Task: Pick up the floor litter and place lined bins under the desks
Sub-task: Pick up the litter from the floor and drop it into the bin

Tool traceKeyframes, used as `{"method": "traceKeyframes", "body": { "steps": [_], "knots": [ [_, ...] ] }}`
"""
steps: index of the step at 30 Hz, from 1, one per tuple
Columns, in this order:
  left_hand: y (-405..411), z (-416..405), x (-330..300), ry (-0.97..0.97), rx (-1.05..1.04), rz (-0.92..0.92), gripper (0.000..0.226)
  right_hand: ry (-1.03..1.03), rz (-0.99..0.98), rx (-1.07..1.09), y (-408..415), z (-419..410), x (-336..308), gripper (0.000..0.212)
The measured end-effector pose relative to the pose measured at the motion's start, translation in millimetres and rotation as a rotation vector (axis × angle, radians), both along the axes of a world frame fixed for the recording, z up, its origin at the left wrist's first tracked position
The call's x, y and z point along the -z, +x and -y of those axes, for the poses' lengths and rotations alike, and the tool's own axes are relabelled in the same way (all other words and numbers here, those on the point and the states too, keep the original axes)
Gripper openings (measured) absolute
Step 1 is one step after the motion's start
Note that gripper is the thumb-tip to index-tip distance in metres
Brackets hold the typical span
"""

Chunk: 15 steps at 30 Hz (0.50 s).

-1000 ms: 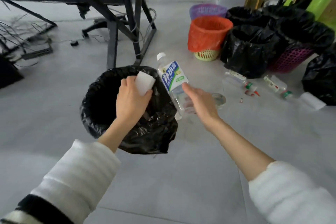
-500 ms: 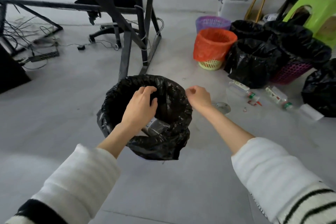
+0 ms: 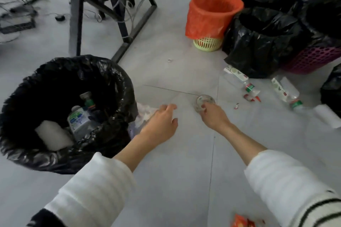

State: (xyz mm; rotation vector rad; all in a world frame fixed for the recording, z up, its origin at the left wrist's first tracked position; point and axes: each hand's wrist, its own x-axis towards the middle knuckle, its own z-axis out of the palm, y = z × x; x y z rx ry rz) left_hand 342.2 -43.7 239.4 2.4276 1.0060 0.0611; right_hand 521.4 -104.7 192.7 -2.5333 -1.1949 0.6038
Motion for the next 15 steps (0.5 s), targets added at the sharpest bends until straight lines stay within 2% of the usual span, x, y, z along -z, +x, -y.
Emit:
{"method": "traceKeyframes", "body": {
  "steps": [3,6,10,15],
  "knots": [
    [19.2,-3.3,51.6,-0.042,-0.059,-0.185,0.047,-0.114,0.055,-0.13,36.0,-4.5,42.1,0.039],
    [24.7,-12.4,85.6,-0.015,-0.082,-0.365,0.046,-0.158,0.208,-0.304,58.0,-10.9,68.8,0.046],
    [16.3,-28.9,112.9,0.035,-0.081,-0.442,0.053,-0.204,0.307,-0.382,72.2,-21.5,80.9,0.057],
    [16.8,-52.7,128.4,0.113,-0.103,-0.532,0.063,-0.191,0.273,-0.39,75.3,-31.9,98.8,0.043]
  ]
}}
